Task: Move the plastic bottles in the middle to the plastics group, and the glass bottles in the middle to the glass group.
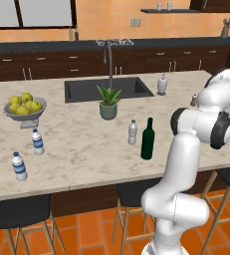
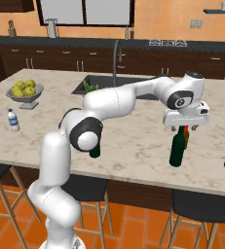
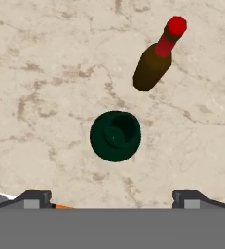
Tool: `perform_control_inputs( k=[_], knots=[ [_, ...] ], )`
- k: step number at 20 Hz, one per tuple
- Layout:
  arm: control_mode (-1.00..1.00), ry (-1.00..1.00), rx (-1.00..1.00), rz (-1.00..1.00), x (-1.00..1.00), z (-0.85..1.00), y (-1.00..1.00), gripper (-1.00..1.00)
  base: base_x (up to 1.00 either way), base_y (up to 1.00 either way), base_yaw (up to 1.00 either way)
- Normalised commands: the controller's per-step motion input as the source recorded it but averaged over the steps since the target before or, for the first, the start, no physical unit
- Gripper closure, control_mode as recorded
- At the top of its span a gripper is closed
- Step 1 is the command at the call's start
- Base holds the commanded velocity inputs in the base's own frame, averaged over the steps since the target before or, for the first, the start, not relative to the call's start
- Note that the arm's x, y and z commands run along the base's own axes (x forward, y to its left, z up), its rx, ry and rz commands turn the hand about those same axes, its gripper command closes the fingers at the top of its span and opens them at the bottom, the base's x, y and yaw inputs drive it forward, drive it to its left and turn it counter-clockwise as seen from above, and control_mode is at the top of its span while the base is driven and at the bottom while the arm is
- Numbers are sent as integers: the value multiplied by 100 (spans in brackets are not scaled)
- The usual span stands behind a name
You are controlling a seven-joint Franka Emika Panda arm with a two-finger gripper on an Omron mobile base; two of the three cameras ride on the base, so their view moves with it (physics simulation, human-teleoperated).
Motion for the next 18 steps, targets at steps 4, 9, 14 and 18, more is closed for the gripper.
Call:
perform_control_inputs(
  k=[4,9,14,18],
  knots=[
    [-100,0,0,-18,-55,0,68,-100,0,0,0],
    [-100,0,-4,-9,-34,0,90,-100,0,0,0],
    [-100,0,-8,-11,-20,0,97,-100,0,0,0],
    [-100,0,-4,-19,-7,0,95,-100,0,0,0]
  ],
)
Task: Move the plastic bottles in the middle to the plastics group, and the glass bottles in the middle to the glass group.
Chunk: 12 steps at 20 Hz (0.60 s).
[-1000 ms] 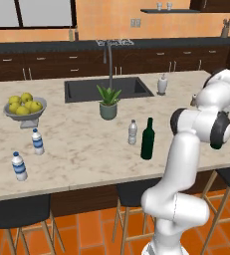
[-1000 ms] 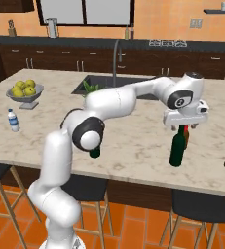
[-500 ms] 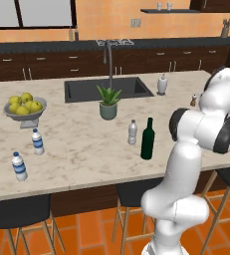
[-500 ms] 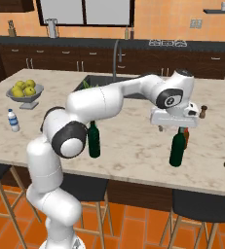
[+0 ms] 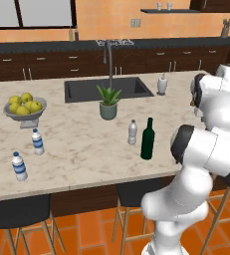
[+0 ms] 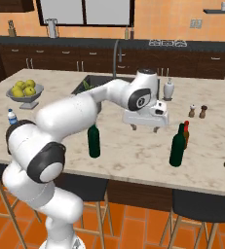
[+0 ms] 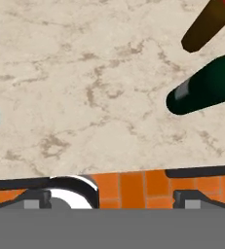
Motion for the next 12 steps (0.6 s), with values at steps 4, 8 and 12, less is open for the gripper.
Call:
perform_control_inputs(
  k=[4,8,12],
  knots=[
    [-100,5,0,-8,-1,4,87,-100,0,0,0],
    [-100,8,1,0,0,14,70,-100,0,0,0],
    [-100,10,1,0,0,19,71,-100,0,0,0]
  ],
)
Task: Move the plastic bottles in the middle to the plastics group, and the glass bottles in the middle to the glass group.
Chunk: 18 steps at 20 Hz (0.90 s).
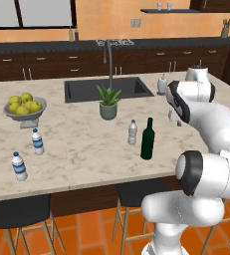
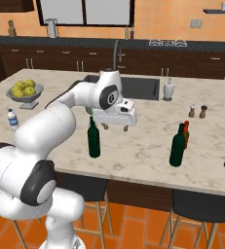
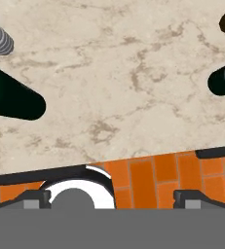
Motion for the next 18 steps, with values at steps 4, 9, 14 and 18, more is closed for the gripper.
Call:
perform_control_inputs(
  k=[4,9,14,18],
  knots=[
    [-100,2,0,0,-9,10,62,-100,0,0,0],
    [-100,0,0,0,1,0,64,-100,0,0,0],
    [-100,0,1,0,25,-3,57,-100,0,0,0],
    [-100,0,0,0,34,-11,58,-100,0,0,0]
  ],
)
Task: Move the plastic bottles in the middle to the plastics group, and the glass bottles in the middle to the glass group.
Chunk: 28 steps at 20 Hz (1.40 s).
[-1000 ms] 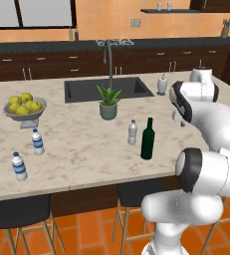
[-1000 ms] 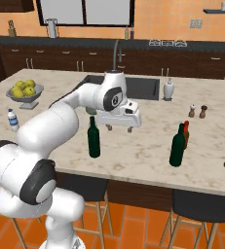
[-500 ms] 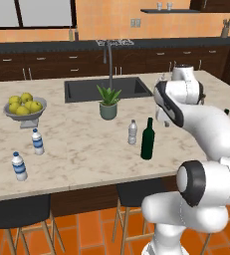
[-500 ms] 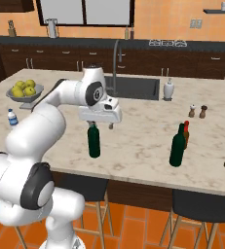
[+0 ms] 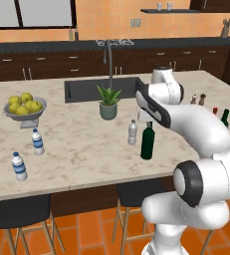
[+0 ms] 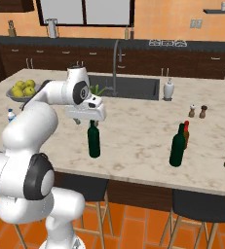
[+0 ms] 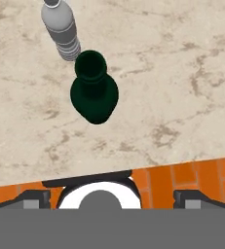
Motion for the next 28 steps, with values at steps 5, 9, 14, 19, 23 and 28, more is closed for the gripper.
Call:
perform_control_inputs(
  k=[5,9,14,19,23,28],
  knots=[
    [-100,1,0,0,31,-18,21,-100,0,0,0],
    [-100,0,0,0,33,-14,1,-100,0,0,0],
    [-100,1,0,0,35,-6,0,-100,0,0,0],
    [-100,0,3,0,27,-3,-9,-100,0,0,0],
    [-100,0,3,0,12,-5,-21,-100,0,0,0],
    [-100,0,1,0,13,-9,1,-100,0,0,0]
  ],
)
